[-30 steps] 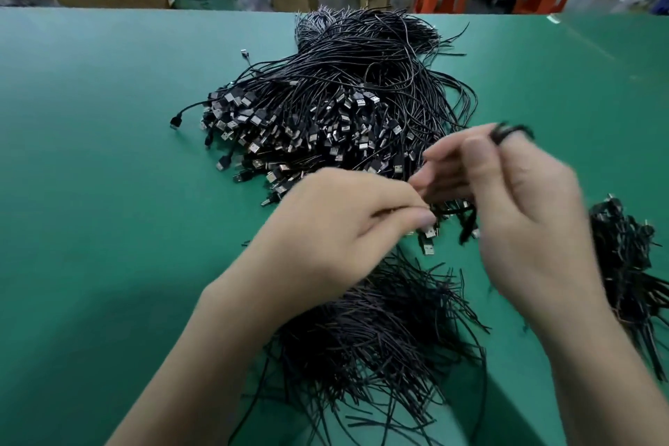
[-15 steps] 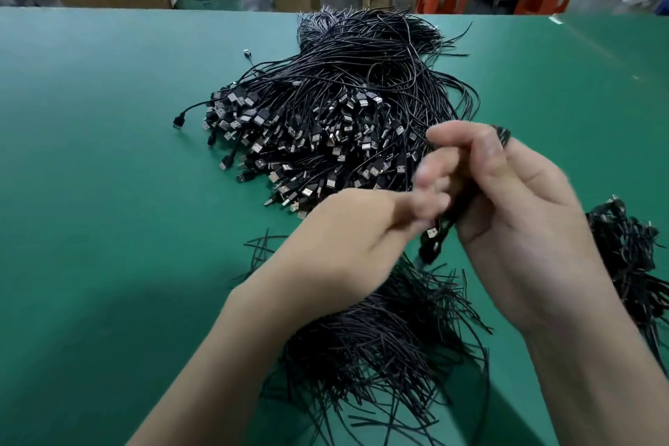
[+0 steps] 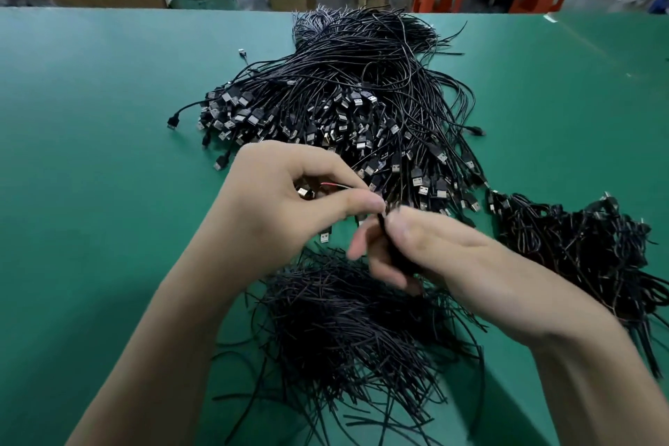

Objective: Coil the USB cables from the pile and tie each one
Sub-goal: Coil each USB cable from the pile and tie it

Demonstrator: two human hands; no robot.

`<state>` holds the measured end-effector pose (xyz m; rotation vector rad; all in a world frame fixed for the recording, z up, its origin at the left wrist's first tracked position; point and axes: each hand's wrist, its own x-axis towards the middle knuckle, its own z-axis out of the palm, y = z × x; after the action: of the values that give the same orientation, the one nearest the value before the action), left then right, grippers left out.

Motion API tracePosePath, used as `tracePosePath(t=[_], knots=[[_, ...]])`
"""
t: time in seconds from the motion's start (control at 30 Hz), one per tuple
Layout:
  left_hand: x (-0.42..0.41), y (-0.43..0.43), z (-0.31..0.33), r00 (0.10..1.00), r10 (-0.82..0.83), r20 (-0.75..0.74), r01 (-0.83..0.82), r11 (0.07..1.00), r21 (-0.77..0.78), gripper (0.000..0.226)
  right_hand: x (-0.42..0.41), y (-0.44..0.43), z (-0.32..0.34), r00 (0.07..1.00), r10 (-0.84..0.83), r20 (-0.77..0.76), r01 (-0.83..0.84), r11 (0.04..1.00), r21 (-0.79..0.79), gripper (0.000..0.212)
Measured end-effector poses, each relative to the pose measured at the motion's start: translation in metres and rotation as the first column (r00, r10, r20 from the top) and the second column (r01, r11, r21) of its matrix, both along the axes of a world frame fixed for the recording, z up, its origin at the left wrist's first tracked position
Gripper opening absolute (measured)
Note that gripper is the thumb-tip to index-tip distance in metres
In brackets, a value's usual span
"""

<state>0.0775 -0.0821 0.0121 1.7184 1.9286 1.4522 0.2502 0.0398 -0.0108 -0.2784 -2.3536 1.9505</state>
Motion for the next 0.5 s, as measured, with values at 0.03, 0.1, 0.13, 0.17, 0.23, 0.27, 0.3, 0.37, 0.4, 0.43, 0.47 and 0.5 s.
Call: tracePosePath(t=[0.03,0.1,0.13,0.17,0.23,0.27,0.3,0.37,0.4,0.43,0.47,0.5], knots=[[0.0,0.0,0.0,1.0,-0.01,0.009,0.01,1.0,0.0,0.006,0.0,0.0,-0.001,0.998,0.054,0.018,-0.054,0.999,0.006,0.037],[0.001,0.0,-0.001,0.999,-0.043,0.027,0.042,0.999,0.007,0.009,0.0,0.002,-0.003,0.993,0.114,0.027,-0.115,0.993,0.036,0.029],[0.001,0.001,-0.002,0.997,-0.056,0.046,0.056,0.998,0.015,0.01,0.001,0.003,-0.002,0.992,0.122,0.008,-0.122,0.992,0.035,0.029],[0.001,0.002,-0.003,0.994,-0.072,0.077,0.071,0.997,0.022,0.01,0.002,0.004,0.0,0.991,0.129,-0.02,-0.129,0.991,0.018,0.029],[0.0,0.004,-0.004,0.98,-0.137,0.146,0.137,0.991,0.007,0.012,0.004,0.003,0.005,0.984,0.158,-0.087,-0.162,0.986,-0.041,0.029],[-0.001,0.004,-0.004,0.97,-0.182,0.162,0.187,0.982,-0.02,0.02,0.004,0.003,0.006,0.978,0.174,-0.116,-0.183,0.981,-0.068,0.029],[-0.001,0.005,-0.005,0.959,-0.231,0.161,0.242,0.969,-0.05,0.027,0.004,0.003,0.007,0.973,0.186,-0.14,-0.2,0.975,-0.093,0.028],[-0.002,0.005,-0.006,0.94,-0.309,0.147,0.324,0.942,-0.089,0.027,0.003,0.002,0.008,0.967,0.198,-0.16,-0.22,0.966,-0.132,0.028],[-0.002,0.005,-0.007,0.936,-0.32,0.149,0.336,0.938,-0.091,0.024,0.003,0.002,0.008,0.967,0.2,-0.159,-0.223,0.964,-0.145,0.027],[-0.003,0.005,-0.007,0.936,-0.315,0.154,0.33,0.94,-0.082,0.02,0.002,0.002,0.007,0.968,0.197,-0.156,-0.22,0.964,-0.15,0.027],[-0.003,0.005,-0.007,0.941,-0.302,0.154,0.315,0.947,-0.067,0.016,0.002,0.002,0.006,0.969,0.192,-0.153,-0.216,0.964,-0.157,0.026],[-0.003,0.005,-0.007,0.947,-0.284,0.147,0.295,0.954,-0.053,0.014,0.001,0.001,0.006,0.971,0.187,-0.148,-0.212,0.962,-0.173,0.025]])
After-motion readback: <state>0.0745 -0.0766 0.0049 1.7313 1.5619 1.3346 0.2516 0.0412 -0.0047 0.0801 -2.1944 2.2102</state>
